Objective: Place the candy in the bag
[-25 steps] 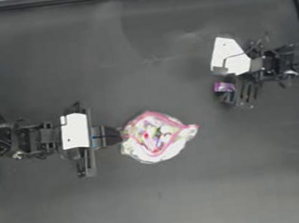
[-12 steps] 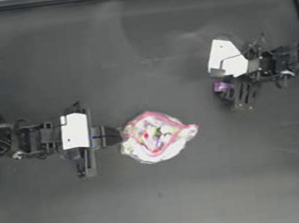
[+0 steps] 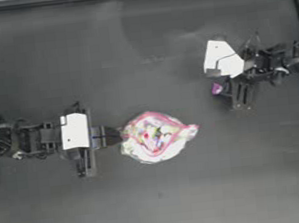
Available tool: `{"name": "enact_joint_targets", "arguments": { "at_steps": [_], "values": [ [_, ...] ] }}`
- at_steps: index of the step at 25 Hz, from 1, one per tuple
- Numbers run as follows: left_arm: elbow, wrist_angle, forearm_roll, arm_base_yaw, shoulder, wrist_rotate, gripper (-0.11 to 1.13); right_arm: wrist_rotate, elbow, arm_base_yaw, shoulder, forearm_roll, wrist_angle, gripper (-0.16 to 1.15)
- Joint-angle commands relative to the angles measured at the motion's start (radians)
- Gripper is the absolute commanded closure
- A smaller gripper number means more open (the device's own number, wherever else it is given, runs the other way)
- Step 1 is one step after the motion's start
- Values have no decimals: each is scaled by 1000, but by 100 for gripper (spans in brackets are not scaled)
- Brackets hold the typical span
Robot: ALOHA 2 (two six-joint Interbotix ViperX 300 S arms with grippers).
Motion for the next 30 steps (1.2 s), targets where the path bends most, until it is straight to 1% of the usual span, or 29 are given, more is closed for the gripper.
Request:
{"name": "enact_joint_targets", "arguments": {
  "at_steps": [1,4,7,14,18,24,27,30],
  "values": [
    [-17,-6,0,-2,-20,0,98,-3,-3,-5,-8,12,5,61],
    [-17,-6,0,0,-21,-2,98,-3,-6,-5,-23,14,15,61],
    [-17,-6,0,-2,-21,-2,98,-3,-20,-3,-55,15,55,61],
    [-17,-6,0,-2,-23,-2,98,-3,-71,35,-183,21,150,62],
    [-17,-6,0,-2,-21,0,98,-2,-110,77,-252,46,207,63],
    [-17,-6,0,-2,-21,0,98,3,-189,158,-333,67,256,63],
    [-17,-6,0,-2,-21,0,98,5,-241,202,-339,81,272,64],
    [-17,-6,0,-2,-21,-2,98,6,-299,252,-324,83,276,64]
  ]
}}
